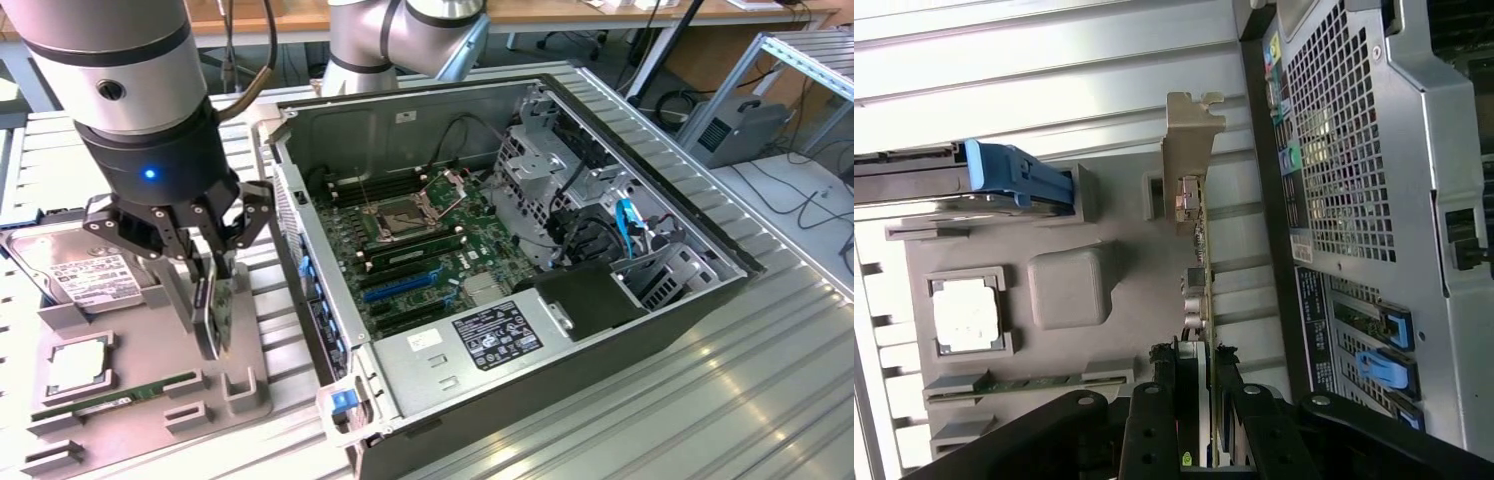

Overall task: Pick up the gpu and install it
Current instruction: 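Pick up the gpu and move the gpu toward the slot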

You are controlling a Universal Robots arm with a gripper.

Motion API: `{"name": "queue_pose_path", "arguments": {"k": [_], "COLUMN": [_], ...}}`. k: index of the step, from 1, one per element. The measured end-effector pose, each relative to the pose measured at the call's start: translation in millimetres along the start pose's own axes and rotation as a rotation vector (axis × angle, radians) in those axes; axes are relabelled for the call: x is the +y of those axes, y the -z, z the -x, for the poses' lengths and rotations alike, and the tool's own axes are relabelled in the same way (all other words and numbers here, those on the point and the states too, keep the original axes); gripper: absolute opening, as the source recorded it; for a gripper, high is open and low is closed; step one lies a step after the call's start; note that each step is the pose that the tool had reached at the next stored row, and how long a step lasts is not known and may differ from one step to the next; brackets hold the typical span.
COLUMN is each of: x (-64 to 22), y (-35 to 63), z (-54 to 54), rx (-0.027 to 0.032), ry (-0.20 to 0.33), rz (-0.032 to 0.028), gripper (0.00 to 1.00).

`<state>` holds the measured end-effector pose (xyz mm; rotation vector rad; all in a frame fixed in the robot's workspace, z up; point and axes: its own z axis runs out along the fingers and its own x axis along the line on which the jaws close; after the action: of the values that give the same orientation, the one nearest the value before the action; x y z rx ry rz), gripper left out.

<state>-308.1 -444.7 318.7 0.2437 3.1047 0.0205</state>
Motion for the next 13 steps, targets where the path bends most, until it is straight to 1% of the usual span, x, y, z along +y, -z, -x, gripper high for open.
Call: {"name": "queue_pose_path", "arguments": {"k": [2, 13], "x": [0.0, 0.1], "y": [1.5, 9.2], "z": [0.0, 0.2], "rx": [0.0001, 0.0002], "ry": [0.0, 0.0], "rz": [0.001, 0.0012], "gripper": [0.27, 0.27]}}
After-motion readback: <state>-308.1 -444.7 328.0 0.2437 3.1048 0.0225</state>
